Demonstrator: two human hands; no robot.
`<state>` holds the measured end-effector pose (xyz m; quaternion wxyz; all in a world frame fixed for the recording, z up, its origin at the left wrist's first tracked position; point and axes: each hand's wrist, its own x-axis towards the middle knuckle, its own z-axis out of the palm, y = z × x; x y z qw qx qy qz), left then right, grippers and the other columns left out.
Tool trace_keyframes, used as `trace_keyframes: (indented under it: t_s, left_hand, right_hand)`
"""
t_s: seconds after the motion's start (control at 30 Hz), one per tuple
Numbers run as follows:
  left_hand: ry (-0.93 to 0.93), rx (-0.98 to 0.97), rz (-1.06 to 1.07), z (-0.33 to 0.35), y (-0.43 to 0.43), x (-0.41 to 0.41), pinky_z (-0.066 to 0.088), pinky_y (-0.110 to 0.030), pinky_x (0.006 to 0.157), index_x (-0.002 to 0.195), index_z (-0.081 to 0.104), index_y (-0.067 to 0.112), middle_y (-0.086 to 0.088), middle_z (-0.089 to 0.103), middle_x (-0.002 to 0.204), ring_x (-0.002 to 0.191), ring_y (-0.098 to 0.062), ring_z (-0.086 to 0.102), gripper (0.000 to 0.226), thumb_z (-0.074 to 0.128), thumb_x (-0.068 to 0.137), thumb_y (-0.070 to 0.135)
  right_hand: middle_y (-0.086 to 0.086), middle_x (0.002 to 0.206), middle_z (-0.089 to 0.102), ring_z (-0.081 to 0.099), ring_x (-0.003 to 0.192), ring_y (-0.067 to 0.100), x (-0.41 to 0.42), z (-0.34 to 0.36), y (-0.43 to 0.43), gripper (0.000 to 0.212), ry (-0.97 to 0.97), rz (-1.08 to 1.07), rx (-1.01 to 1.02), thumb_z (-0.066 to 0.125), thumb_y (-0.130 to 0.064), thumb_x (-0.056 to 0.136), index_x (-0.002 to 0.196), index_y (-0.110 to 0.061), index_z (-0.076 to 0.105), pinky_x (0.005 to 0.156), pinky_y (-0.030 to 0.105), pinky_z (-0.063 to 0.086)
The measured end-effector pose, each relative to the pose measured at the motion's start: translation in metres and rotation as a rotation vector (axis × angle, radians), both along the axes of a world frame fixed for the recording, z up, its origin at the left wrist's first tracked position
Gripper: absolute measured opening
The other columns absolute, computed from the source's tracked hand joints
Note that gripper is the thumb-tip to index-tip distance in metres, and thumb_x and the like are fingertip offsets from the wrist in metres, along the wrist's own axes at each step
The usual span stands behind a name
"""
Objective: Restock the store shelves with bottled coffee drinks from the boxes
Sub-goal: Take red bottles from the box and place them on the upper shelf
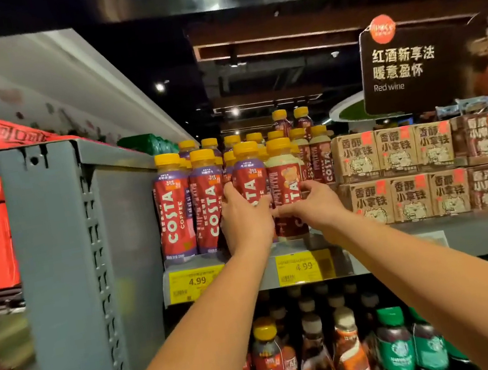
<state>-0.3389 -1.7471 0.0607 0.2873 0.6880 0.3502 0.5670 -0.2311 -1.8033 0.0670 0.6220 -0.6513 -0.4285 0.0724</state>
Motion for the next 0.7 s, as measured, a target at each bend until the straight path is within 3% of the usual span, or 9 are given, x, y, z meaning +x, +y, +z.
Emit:
trace_keyframes:
  t_s: [0.2,0.3,0.4,0.53,0.7]
  left_hand:
    - [0.095,0.096,0.208,-0.011,-0.016,-0.003,0.044,-0.033,0.082,0.136,0.040,0.014,-0.007,0.041,0.131,0.111,-0.028,0.052,0.058,0.066,0.086,0.029]
    - [0.108,0.105,0.254,-0.014,-0.017,-0.002,0.046,-0.037,0.086,0.132,0.044,0.015,-0.007,0.043,0.127,0.111,-0.029,0.052,0.054,0.066,0.086,0.030]
    - [0.100,0.104,0.277,-0.016,-0.017,-0.003,0.047,-0.039,0.090,0.133,0.042,0.014,-0.005,0.049,0.129,0.116,-0.026,0.051,0.054,0.065,0.088,0.031]
    - [0.110,0.138,0.313,-0.022,-0.015,-0.008,0.046,-0.037,0.090,0.132,0.044,0.014,-0.004,0.051,0.126,0.117,-0.024,0.051,0.052,0.064,0.088,0.036]
    - [0.135,0.155,0.344,-0.025,-0.013,-0.010,0.046,-0.037,0.086,0.128,0.047,0.015,-0.003,0.051,0.124,0.114,-0.024,0.052,0.051,0.064,0.087,0.040]
  right_hand:
    - [0.003,0.099,0.068,0.062,0.091,0.020,0.002,-0.002,0.000,0.037,-0.100,0.093,-0.065,0.078,-0.012,0.069,0.099,-0.021,0.060,0.088,0.037,0.051]
    - [0.004,0.098,0.067,0.060,0.086,0.019,0.005,-0.001,-0.002,0.035,-0.094,0.149,-0.094,0.069,-0.006,0.073,0.105,-0.017,0.061,0.083,0.036,0.049]
    - [0.007,0.105,0.067,0.063,0.091,0.020,0.008,-0.002,-0.001,0.051,-0.054,0.140,-0.097,0.076,-0.004,0.069,0.116,-0.012,0.057,0.080,0.033,0.051]
    - [0.001,0.088,0.066,0.062,0.075,0.011,0.006,-0.005,0.000,0.036,-0.074,0.130,-0.090,0.085,-0.010,0.066,0.085,-0.019,0.055,0.065,0.023,0.051]
    - [0.000,0.094,0.064,0.064,0.085,0.016,0.004,-0.005,0.000,0.046,-0.119,0.122,-0.108,0.085,-0.015,0.067,0.101,-0.017,0.055,0.070,0.026,0.050]
